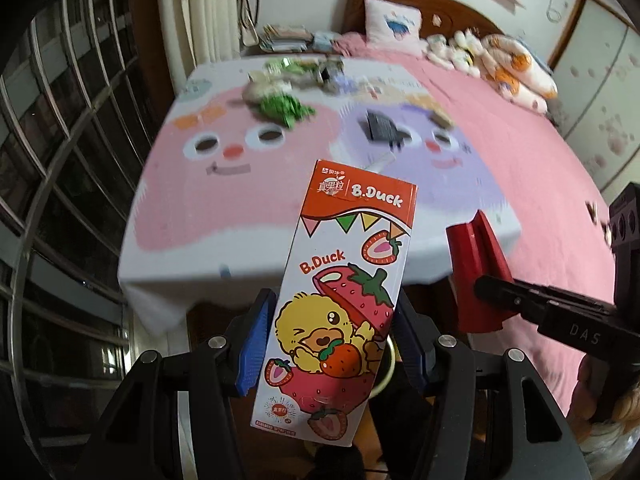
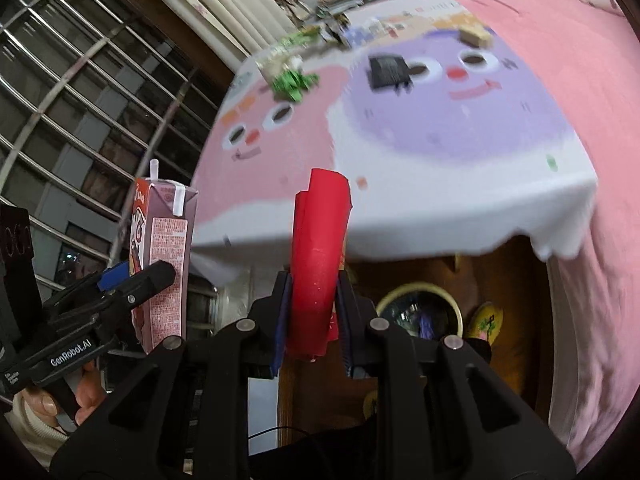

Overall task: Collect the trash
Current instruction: 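Carry the carton and red paper down over the bin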

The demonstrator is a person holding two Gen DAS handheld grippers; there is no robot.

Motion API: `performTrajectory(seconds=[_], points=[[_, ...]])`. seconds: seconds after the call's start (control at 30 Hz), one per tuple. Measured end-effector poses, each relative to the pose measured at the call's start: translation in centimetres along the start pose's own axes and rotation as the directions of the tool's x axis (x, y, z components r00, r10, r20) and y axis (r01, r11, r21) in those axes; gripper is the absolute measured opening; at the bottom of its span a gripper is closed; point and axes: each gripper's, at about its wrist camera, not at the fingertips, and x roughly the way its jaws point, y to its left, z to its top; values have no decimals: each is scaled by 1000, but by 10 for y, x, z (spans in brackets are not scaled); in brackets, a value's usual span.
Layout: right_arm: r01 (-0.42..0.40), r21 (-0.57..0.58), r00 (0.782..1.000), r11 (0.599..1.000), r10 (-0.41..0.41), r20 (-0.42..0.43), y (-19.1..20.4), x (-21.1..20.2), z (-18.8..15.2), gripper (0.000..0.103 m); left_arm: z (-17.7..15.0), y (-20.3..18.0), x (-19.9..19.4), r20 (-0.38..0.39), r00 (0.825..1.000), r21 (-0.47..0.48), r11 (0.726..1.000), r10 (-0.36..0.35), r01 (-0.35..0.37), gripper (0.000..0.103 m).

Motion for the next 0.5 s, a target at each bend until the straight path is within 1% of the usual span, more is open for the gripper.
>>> performTrajectory(seconds=[0.13,0.2,0.27,0.3,0.37,0.5], points=[[33,39,999,999,-32,-41,-13,-1,-37,19,-33,-14,9,-58,998,40,999,-8,10,57],[44,55,997,997,-41,-61,-25,3,-46,19,-48,-24,17,-82,997,55,998,-11,16,57],[58,80,995,995,-51,-88,-40,9,-60,19,-56,-33,30,-101,995,60,998,-14,20,57],[67,93,993,993,-57,-105,-48,13,-68,19,-66,-39,37,-116,993,59,998,-21,28,57],[79,115,990,990,-63,-130,-63,23,-81,19,-69,-48,55,-137,990,60,997,-37,45,57],[93,173,982,981,-62,-178,-99,49,-108,19,-92,-66,101,-202,979,66,997,-35,49,57]])
